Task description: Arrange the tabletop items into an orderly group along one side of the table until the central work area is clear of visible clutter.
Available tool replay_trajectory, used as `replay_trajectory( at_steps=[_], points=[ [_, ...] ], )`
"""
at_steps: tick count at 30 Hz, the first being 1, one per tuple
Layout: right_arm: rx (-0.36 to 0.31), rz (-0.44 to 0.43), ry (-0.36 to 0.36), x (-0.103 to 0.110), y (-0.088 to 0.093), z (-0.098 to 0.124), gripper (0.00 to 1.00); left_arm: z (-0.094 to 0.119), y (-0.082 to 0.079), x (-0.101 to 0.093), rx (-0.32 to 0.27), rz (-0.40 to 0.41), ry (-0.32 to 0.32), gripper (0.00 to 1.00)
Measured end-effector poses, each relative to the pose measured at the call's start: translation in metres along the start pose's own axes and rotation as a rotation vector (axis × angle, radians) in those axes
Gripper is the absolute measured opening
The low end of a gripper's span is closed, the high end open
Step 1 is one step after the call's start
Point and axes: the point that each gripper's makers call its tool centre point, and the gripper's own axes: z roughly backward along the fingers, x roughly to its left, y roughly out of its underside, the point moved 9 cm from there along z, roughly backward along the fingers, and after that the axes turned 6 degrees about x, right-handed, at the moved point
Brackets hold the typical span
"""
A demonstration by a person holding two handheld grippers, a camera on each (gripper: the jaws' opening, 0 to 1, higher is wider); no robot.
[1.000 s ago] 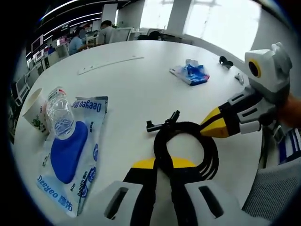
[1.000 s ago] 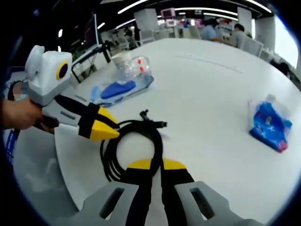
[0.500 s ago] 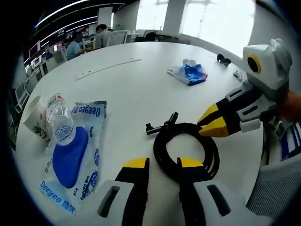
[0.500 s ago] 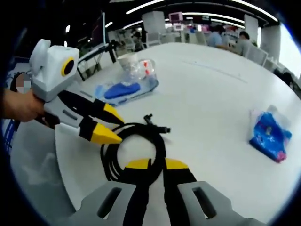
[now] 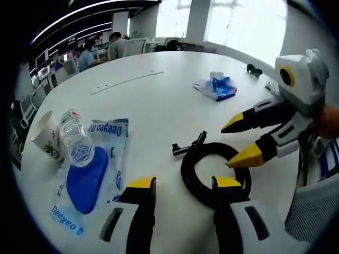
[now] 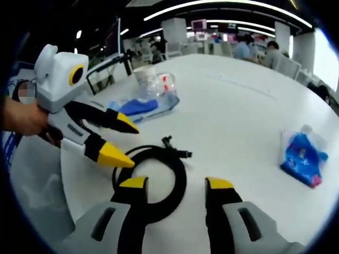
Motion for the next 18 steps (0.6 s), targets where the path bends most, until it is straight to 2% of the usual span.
replay_trajectory(
  at_steps=[4, 9, 13, 18],
  points=[
    [-0.031, -0.002, 0.024, -0.001, -0.003, -0.001, 0.67, 0.002, -0.002, 0.003, -0.028, -0.004, -0.027, 0.59],
    [-0.063, -0.011, 0.038, -0.003, -0.005, 0.000, 0.82, 0.008, -0.005, 0.012, -0.055, 0.035, -0.083, 0.74],
    [-0.081, -0.024, 0.035, -0.003, -0.007, 0.001, 0.86, 0.012, -0.006, 0.018, -0.086, 0.077, -0.112, 0.84],
    [-0.088, -0.008, 0.028, 0.001, -0.011, 0.000, 0.88, 0.017, -0.007, 0.029, -0.091, 0.079, -0.148, 0.83]
  ],
)
